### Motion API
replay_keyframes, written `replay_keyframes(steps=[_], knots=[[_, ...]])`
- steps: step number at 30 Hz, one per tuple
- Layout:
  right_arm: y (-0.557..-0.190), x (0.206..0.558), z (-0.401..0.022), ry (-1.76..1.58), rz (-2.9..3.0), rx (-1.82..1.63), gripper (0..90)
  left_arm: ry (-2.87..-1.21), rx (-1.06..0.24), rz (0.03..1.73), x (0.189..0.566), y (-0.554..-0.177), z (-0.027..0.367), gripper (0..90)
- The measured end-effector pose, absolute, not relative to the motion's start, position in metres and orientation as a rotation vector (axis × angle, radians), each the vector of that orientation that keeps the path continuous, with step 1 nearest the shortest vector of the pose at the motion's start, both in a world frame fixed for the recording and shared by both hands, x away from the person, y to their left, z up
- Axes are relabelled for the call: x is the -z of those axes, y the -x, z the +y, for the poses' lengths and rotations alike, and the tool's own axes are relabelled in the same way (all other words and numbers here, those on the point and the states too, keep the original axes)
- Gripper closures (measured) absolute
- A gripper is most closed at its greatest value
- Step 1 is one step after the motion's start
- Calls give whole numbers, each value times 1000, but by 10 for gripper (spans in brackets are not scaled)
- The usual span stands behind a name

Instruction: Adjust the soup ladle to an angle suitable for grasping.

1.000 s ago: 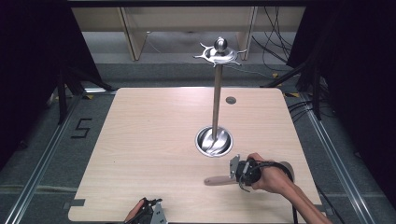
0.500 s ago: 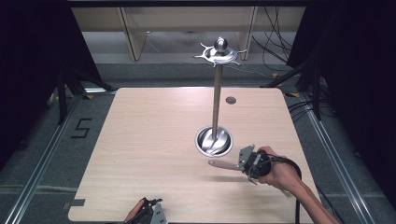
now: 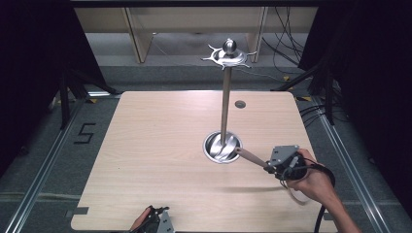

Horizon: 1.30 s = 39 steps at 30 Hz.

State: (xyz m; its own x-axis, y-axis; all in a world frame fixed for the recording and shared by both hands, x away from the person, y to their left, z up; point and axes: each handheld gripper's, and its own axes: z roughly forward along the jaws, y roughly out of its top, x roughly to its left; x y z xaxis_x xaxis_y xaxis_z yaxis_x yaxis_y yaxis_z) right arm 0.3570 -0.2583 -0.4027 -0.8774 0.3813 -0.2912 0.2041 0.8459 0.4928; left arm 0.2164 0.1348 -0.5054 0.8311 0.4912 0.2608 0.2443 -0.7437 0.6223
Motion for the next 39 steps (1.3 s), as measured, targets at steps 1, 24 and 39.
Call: replay_keyframes(steps=[1,24,39], knots=[[-357,401,-261,-446,2605,-653,770,-2421,-556,538,505,-216,135,154],[-343,382,-299,-629,2344,-1114,770,-2411,-559,542,506,-216,135,154],[-349,365,-294,-614,2274,-1200,770,-2409,-566,544,505,-215,136,154]])
